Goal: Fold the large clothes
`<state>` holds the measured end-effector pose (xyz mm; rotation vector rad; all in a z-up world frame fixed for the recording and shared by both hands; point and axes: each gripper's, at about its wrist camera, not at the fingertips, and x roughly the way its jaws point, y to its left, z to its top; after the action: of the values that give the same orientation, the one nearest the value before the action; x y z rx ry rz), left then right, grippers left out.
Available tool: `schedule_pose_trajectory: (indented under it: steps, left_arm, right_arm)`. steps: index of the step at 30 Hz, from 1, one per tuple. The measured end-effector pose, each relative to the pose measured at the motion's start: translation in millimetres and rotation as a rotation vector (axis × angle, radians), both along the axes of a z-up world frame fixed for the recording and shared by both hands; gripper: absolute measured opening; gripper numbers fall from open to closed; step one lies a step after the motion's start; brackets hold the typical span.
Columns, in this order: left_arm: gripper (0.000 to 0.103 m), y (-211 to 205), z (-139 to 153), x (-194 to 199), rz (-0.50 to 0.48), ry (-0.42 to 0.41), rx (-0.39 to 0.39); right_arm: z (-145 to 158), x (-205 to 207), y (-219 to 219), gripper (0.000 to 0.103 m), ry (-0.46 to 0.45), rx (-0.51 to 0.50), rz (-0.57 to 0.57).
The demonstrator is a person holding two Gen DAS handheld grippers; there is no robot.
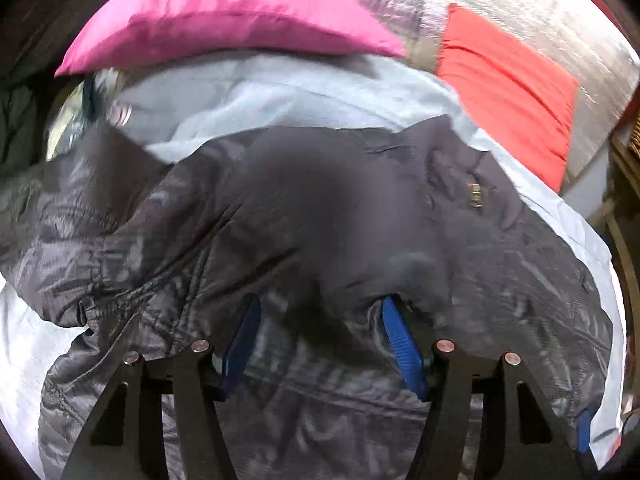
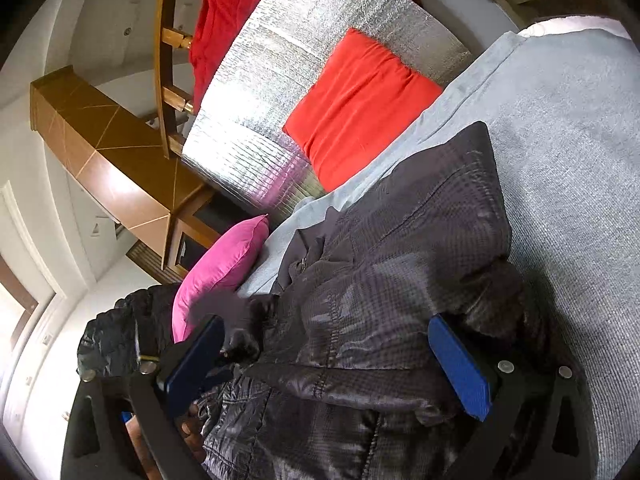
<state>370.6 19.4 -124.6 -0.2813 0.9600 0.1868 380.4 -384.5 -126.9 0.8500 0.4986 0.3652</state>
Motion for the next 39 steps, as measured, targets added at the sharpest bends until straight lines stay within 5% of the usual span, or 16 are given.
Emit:
schedule_pose_trajectory:
  steps: [9,10,12,13,16,19,22,23,24,26,30,34,35,36,37,39]
  left_arm:
    - [0.066,27.0,-18.1,9.5,0.034,-0.002,-0.255]
    - [0.059,27.8,-18.7,10.9,0.039,-0.01,-0.28]
    - [0.012,20.1,-13.9,13.5,0.009,-0.008,-0.323]
    - [0.007,17.8,-9.6,12.2,0.011,-0.021,-0.296]
    - [0.0,11.3,15.7,-3.0,0.017,-0.114,-0.204]
    - [0.0,25.1,27.5,-30.4,0.046,-0.179,-0.196]
    - [0.0,36.6,17.5,-42.6,0.029,-0.154,-0.226]
    - [0.008,40.3,12.6,-43.2,0.029,-0.137,-0.238]
    - [0.033,43.5,10.1,-40.6,0.034,-0.121,-0.245]
    - [0.066,47.6,9.5,-33.1,0.063,-0.136,-0.284]
    - [0.081,46.8,17.5,-6.1,0.026,-0.175,-0.375]
    - [0.08,56.3,1.0,27.9,0.118,-0.095,-0.418]
    - [0.071,60.1,-5.6,36.1,0.137,-0.071,-0.432]
    - [0.023,62.7,-10.0,40.6,0.16,-0.048,-0.419]
    - [0.009,64.2,-13.1,44.4,0.169,-0.017,-0.398]
    - [0.009,66.2,-4.5,38.1,0.167,-0.052,-0.384]
  right_arm:
    - [0.2,0.0,0.8,0.103,-0.002,0.0,-0.002]
    - [0.3,-0.3,0.6,0.103,-0.003,0.003,-0.002]
    - [1.6,-0.1,0.3,0.103,-0.003,0.011,0.0]
    - [2.8,0.0,0.4,0.103,-0.002,0.016,0.005]
    - [6.4,-1.8,-1.7,0.103,-0.004,0.033,0.003]
    - [13.4,-7.5,-12.8,0.103,-0.018,0.074,-0.034]
    - [19.7,-11.9,-21.3,0.103,-0.034,0.087,-0.064]
    - [20.2,-12.1,-21.3,0.103,-0.035,0.089,-0.065]
    - [19.6,-11.5,-20.5,0.103,-0.031,0.089,-0.061]
    - [17.2,-9.7,-17.1,0.103,-0.016,0.078,-0.054]
    - [16.5,-8.1,-15.2,0.103,-0.014,0.061,-0.057]
    - [12.2,-7.2,-13.7,0.103,-0.01,0.048,-0.058]
    - [12.2,-7.3,-13.1,0.103,-0.012,0.043,-0.058]
    - [12.4,-7.2,-13.0,0.103,-0.013,0.042,-0.057]
    - [12.8,-7.6,-13.4,0.103,-0.015,0.043,-0.057]
    - [12.0,-7.3,-13.4,0.103,-0.014,0.045,-0.056]
